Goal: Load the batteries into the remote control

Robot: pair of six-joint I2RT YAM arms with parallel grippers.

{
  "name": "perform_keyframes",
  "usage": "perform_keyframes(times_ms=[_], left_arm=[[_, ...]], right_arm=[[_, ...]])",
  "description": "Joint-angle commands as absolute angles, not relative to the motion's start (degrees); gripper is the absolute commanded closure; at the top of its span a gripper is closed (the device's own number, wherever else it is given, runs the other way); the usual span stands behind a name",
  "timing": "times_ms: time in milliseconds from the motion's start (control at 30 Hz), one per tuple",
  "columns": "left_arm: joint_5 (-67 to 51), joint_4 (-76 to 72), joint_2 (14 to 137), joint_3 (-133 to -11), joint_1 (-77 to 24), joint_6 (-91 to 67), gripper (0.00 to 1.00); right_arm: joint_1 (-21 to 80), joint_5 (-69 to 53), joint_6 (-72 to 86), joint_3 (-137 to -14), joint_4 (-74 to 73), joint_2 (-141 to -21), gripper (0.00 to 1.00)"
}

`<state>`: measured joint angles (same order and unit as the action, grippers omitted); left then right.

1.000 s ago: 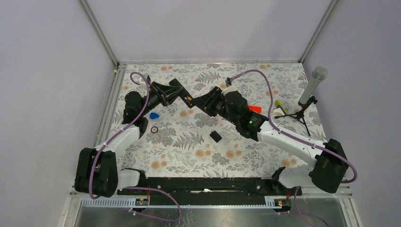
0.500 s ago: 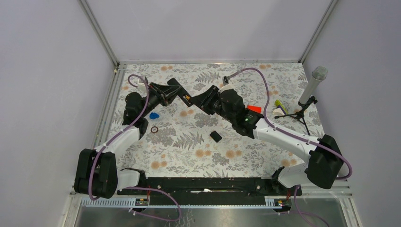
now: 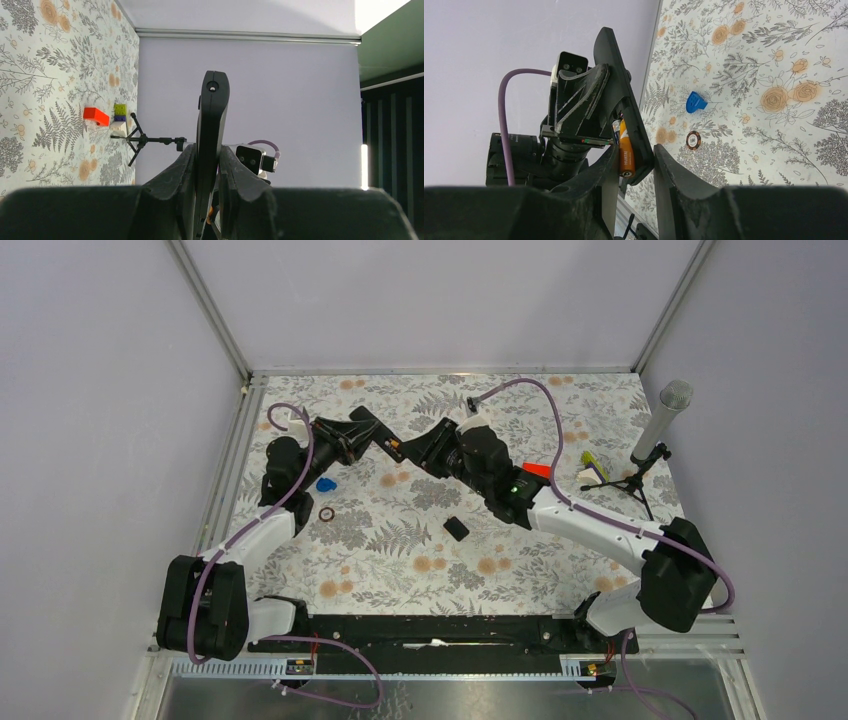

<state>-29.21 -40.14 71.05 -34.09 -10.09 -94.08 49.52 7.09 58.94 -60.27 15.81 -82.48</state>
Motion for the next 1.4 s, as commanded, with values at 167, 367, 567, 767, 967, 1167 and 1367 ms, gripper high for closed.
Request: perform_keyframes(times_ms=[167, 367, 567, 767, 967, 1167, 1367], left_arm=[[-38.1, -46.83, 68.25, -34.63, -13.65, -97.23, 1.0], [-37.98, -44.58, 69.06, -34.85, -12.46, -94.3, 1.0], [-37.8, -42.71, 69.47, -34.72, -11.61, -92.38, 1.0], [-37.82, -42.87, 70.02, -34.72, -11.13, -92.22, 1.0], [-38.13, -43.26, 70.68, -35.03, -10.55, -92.77, 1.0], [-39.39, -45.84, 71.29, -35.21, -10.24, -97.03, 1.0], [-41.1, -52.44, 73.18, -34.15, -10.28, -104.2, 1.0]], right_arm=[[49.66, 6.48, 55.67, -61.67, 17.03, -85.83, 0.61], [49.03, 5.51, 54.89, -61.21, 15.65, -83.3, 0.5], [47.67, 4.63, 54.68, -59.92, 15.77, -80.29, 0.42], [46.58, 0.27, 55.24, -58.23, 19.09, -78.76, 0.3], [46.0, -3.99, 56.22, -55.81, 23.52, -76.64, 0.23], [44.8, -9.25, 56.17, -49.21, 34.79, -73.58, 0.21], [44.6, -14.87, 56.29, -45.63, 45.35, -72.33, 0.2]])
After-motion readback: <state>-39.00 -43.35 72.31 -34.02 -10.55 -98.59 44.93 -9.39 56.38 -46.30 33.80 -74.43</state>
